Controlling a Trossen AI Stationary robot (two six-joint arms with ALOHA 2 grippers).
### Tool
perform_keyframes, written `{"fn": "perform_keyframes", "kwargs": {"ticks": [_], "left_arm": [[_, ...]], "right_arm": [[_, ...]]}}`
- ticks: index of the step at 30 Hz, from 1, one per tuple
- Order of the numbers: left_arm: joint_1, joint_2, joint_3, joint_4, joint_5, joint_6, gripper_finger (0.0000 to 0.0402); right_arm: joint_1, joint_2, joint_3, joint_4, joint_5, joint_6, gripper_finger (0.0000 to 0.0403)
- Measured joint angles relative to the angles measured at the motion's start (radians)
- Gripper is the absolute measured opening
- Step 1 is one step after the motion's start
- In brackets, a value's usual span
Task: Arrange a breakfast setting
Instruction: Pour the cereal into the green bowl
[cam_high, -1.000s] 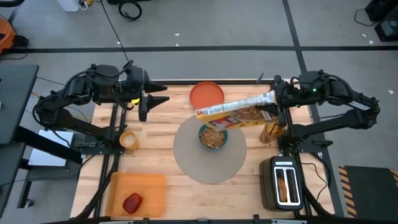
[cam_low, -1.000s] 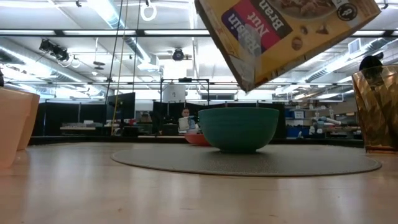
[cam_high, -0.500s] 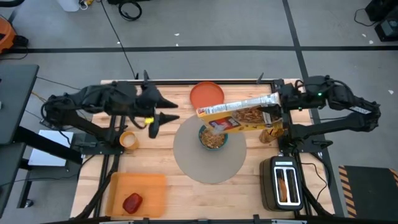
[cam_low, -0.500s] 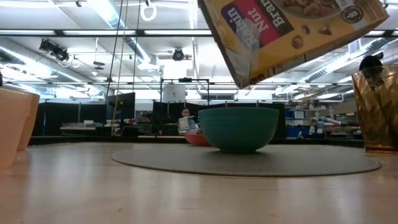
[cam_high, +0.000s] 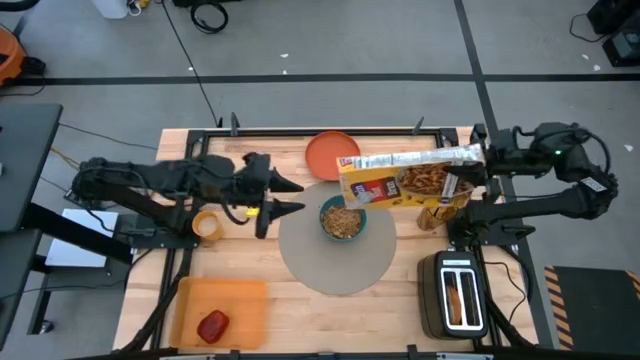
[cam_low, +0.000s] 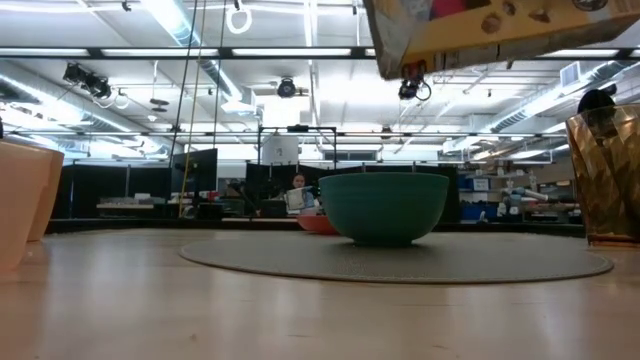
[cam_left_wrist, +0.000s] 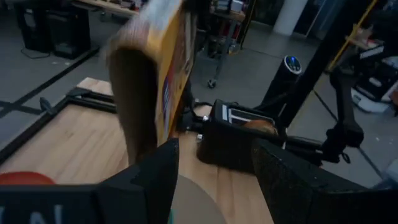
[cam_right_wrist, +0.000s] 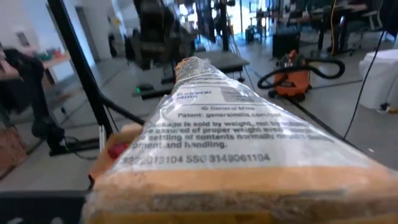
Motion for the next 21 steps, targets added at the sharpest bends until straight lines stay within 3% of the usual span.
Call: {"fn": "perform_keyframes", "kwargs": {"ticks": [6, 21], "left_arm": [[0.000, -0.036, -0.144, 0.226, 0.000, -0.005, 0.0210], [-0.037, -0.141, -0.145, 0.258, -0.034, 0.002, 0.0210]], "right_arm": [[0.000, -0.029, 0.000, 0.008, -0.012, 0.043, 0.0151], [0.000, -0.083, 0.001, 0.292, -0.053, 0.027, 0.0151]]}}
